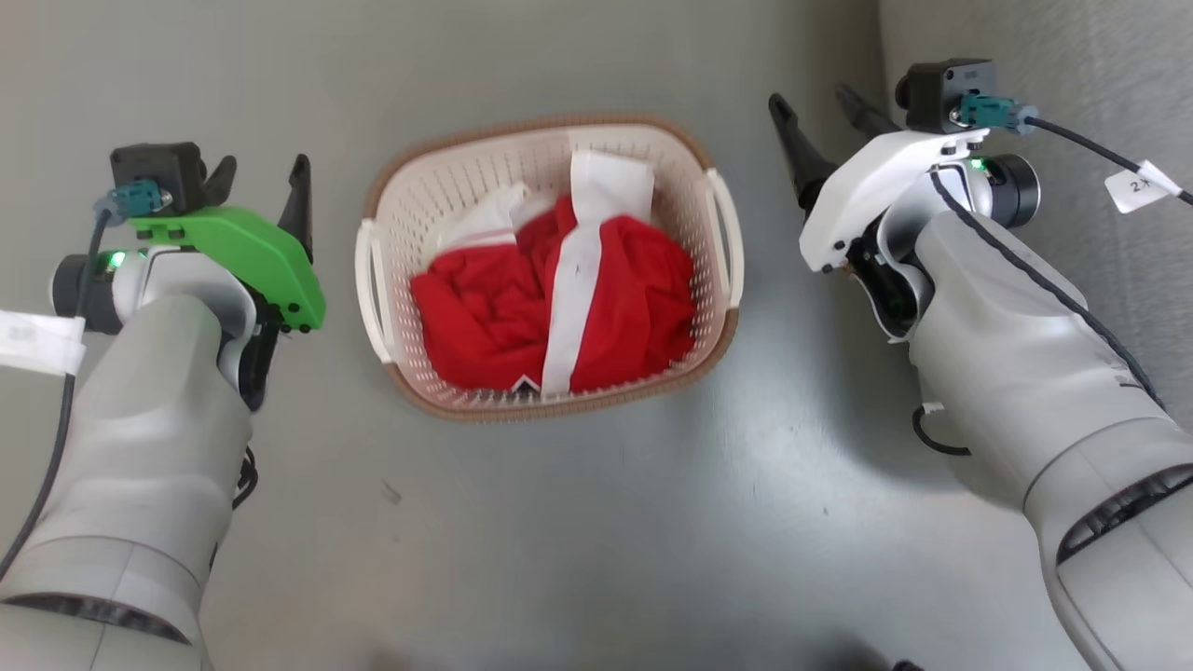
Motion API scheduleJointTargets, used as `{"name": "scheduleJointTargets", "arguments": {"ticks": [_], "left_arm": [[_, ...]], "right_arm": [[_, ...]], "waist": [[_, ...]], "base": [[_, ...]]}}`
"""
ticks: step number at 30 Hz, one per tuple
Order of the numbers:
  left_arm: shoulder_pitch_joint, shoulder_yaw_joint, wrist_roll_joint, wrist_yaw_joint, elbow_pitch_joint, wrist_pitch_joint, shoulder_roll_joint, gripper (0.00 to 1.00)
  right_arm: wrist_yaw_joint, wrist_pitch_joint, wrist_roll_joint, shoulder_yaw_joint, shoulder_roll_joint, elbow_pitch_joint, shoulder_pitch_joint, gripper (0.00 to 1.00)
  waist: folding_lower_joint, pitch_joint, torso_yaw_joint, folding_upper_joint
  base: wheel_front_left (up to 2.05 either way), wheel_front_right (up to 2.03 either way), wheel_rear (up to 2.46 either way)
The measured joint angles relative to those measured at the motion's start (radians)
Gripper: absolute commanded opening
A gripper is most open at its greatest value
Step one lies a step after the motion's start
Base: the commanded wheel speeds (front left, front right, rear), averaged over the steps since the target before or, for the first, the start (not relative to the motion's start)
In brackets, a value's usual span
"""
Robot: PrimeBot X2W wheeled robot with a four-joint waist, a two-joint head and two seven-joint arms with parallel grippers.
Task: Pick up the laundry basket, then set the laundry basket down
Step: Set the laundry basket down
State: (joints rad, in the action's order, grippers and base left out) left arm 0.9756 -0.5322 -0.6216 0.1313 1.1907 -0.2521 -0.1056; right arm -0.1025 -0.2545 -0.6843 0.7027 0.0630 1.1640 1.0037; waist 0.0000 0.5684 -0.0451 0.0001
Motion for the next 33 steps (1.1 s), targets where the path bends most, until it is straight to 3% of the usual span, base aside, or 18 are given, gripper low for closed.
{"name": "scheduleJointTargets", "arguments": {"ticks": [5,13,33], "left_arm": [[-0.034,0.018,0.002,-0.016,-0.051,0.0,-0.002,1.0],[-0.087,0.104,0.043,-0.086,-0.296,0.0,-0.038,1.0],[-0.427,0.172,0.158,-0.192,-0.642,0.0,-0.054,1.0]], "right_arm": [[0.043,0.0,0.017,-0.057,0.028,-0.128,-0.014,1.0],[0.096,0.0,0.084,-0.142,0.069,-0.318,-0.133,1.0],[0.175,0.0,0.235,-0.237,0.099,-0.617,-0.449,1.0]], "waist": [[0.0,-0.071,-0.002,0.0],[0.0,-0.201,-0.006,0.0],[-0.0001,-0.438,-0.015,0.0]], "base": [[0.0,0.0,0.0],[0.0,0.0,0.0],[0.0,0.0,0.0]]}}
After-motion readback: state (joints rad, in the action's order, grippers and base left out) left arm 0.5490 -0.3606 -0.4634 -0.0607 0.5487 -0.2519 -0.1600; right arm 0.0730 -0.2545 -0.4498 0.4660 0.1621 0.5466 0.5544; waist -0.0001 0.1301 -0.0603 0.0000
